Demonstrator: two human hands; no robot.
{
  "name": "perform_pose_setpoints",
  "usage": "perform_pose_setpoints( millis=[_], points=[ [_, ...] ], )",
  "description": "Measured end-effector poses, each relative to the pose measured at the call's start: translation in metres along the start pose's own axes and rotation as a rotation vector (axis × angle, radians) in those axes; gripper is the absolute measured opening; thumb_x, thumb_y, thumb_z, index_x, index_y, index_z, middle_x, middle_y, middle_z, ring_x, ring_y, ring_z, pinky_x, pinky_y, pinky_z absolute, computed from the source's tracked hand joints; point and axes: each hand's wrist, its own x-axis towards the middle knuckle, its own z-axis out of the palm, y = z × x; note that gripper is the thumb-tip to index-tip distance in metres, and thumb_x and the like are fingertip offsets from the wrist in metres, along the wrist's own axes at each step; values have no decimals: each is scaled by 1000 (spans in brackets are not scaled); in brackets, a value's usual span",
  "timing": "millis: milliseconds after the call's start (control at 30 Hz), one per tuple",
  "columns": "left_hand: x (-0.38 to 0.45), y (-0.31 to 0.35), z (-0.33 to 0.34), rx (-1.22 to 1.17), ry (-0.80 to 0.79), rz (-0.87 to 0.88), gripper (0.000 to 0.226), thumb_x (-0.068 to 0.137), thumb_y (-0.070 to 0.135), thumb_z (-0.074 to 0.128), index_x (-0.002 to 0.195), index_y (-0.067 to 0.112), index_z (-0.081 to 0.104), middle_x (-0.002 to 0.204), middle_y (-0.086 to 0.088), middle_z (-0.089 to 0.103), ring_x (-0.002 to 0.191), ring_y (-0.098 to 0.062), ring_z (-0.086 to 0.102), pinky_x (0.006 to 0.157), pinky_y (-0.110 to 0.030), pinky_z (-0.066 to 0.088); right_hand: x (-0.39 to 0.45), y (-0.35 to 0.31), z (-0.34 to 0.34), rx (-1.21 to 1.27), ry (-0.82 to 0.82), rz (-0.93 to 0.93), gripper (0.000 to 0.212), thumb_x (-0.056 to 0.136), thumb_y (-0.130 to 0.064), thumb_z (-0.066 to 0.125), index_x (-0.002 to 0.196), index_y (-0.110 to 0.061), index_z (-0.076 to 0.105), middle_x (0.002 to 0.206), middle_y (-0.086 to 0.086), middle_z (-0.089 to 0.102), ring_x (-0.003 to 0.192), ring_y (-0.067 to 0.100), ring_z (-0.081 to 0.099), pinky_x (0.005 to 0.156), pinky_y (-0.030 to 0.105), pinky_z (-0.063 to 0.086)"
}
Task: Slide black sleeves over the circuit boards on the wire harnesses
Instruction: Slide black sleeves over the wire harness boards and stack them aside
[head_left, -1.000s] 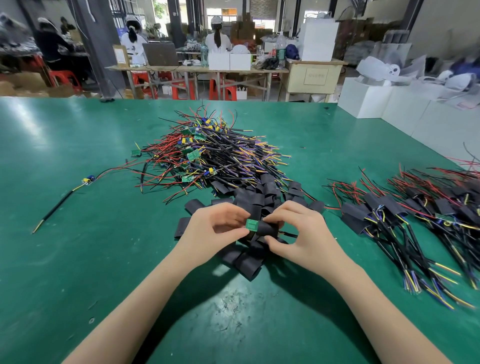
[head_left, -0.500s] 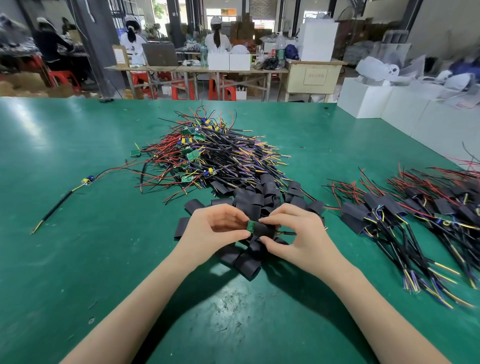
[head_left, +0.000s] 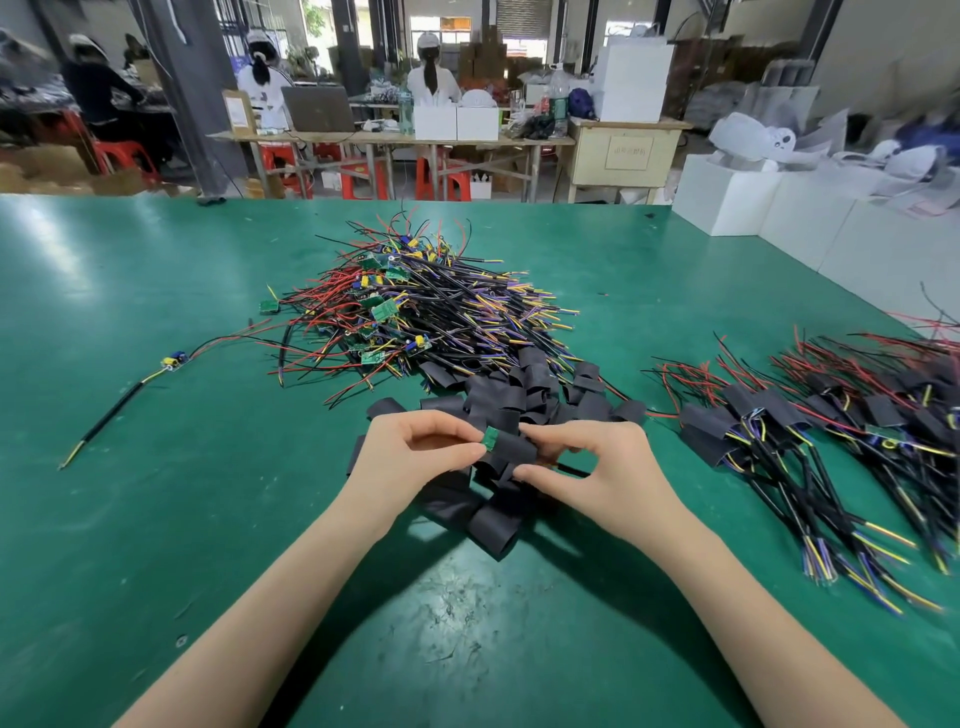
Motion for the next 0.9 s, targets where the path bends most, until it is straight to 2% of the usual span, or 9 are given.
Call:
perform_pose_setpoints(
  millis=[100,233,533,633,733,833,900],
  points=[
    [-1,0,0,18,2,13,14,73,-5,77,77,7,75,75,-2,74,68,-9,67,68,-15,52,-1,-1,2,34,5,14,34,71,-25,84,104,-20,76,78,-14,71,76,-4,65,77,14,47],
    [-2,1,0,27,-9,18,16,72,-4,78,73,12,76,75,-3,74,68,-11,67,68,-16,52,-2,-1,3,33,-12,11,31,72,-24,83,102,-20,76,79,-13,73,74,-3,64,75,18,48],
    [-2,-2,1,36,-42,-6,20,69,1,82,68,20,77,74,0,74,67,-9,67,66,-16,52,-3,0,5,29,9,-19,31,72,-18,84,101,-18,77,77,-9,72,72,1,64,72,16,46],
    [-3,-3,0,1,-54,-34,13,62,12,86,68,20,78,75,0,75,67,-9,69,65,-15,51,-3,-1,5,34,28,-33,30,72,-17,84,100,-17,77,75,-7,72,70,3,64,70,17,47],
    [-3,-3,-1,-52,-93,-67,17,56,22,85,71,18,78,74,-4,74,66,-11,68,64,-16,51,-2,-2,5,24,32,-42,31,71,-18,85,101,-19,77,73,-8,70,67,4,62,68,17,46],
    [-3,-4,2,-55,-149,-70,12,67,6,83,73,14,77,71,-5,73,63,-11,66,62,-16,50,-1,-4,5,-63,-4,-34,36,68,-29,85,103,-25,76,72,-10,66,66,4,59,65,21,46],
    [-2,-4,4,-42,-144,-67,16,71,-2,79,73,14,77,70,-5,73,62,-10,66,61,-15,50,-1,-4,6,-102,6,-17,34,67,-34,85,100,-30,76,70,-12,63,64,3,56,61,23,45]
  ],
)
